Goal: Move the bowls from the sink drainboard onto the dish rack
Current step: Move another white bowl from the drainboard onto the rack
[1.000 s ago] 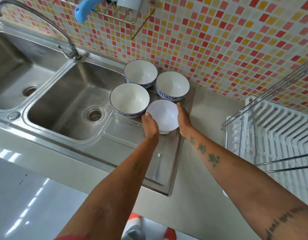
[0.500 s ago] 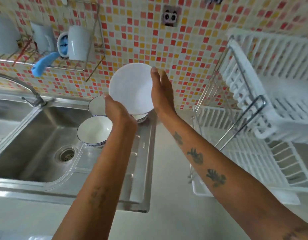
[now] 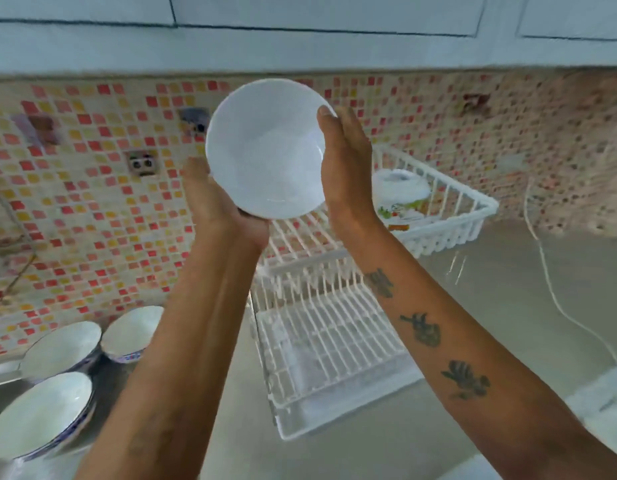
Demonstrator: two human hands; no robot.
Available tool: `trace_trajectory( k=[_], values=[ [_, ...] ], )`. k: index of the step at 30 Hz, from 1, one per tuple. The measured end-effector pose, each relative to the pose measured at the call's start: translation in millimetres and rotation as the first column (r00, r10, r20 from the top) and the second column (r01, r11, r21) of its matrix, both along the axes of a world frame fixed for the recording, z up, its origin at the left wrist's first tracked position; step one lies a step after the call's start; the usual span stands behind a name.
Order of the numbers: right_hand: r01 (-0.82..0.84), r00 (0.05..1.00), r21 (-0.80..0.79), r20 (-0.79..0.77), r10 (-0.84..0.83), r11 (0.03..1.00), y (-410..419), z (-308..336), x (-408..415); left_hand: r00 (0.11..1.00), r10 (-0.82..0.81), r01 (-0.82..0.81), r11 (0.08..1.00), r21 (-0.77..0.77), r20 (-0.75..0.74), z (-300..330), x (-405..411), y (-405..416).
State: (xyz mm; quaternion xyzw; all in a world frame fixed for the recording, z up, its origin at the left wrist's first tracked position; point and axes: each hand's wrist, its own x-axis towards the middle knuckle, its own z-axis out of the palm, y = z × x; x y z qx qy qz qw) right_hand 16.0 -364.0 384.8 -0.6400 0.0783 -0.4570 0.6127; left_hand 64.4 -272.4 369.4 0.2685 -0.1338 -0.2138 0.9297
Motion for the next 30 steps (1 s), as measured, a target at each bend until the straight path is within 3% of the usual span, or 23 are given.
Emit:
trace_trajectory(
  k=[4,8,11,14,18,21,26,30],
  values=[
    [0.067,0.991,0.037,0.114,-0.071,0.997,-72.1,2.8,-30.8,0.922,-0.386,0.371,0.907,0.198,0.041,21.9,-29.1,-48.3],
    [-0.029,0.993,-0.023,0.111,0.032,0.999,-138.6,-3.4,-44.6,0.882,-0.471,0.432,0.814,0.389,0.008,35.9,-38.1,-86.0],
    [-0.145,0.988,-0.019,-0.047,0.144,0.989,-176.0,-7.7,-49.8,0.93,-0.357,0.281,0.842,0.461,0.085,40.2,-38.2,-107.9],
    [-0.188,0.967,0.025,-0.17,0.19,0.982,-204.8,-9.1,-48.9,0.929,-0.163,-0.067,0.81,0.582,0.333,37.1,-21.0,-126.5],
    [-0.206,0.947,0.018,-0.25,0.204,0.978,-221.6,-8.0,-37.3,0.782,-0.036,-0.403,0.732,0.55,0.622,25.3,-9.0,-149.0],
    [-0.183,0.932,0.03,-0.314,0.183,0.983,-227.5,-10.8,-29.1,0.596,-0.027,-0.584,0.672,0.456,0.803,13.5,-6.0,-164.2],
    [-0.156,0.906,0.044,-0.391,0.161,0.987,-243.6,-21.5,-18.0,0.365,-0.151,-0.764,0.515,0.389,0.919,-1.8,5.3,-183.8],
    [-0.159,0.91,0.086,-0.373,0.18,0.984,-251.7,-31.5,-10.3,0.315,-0.186,-0.796,0.482,0.366,0.931,-16.8,10.8,-192.5]
  ],
)
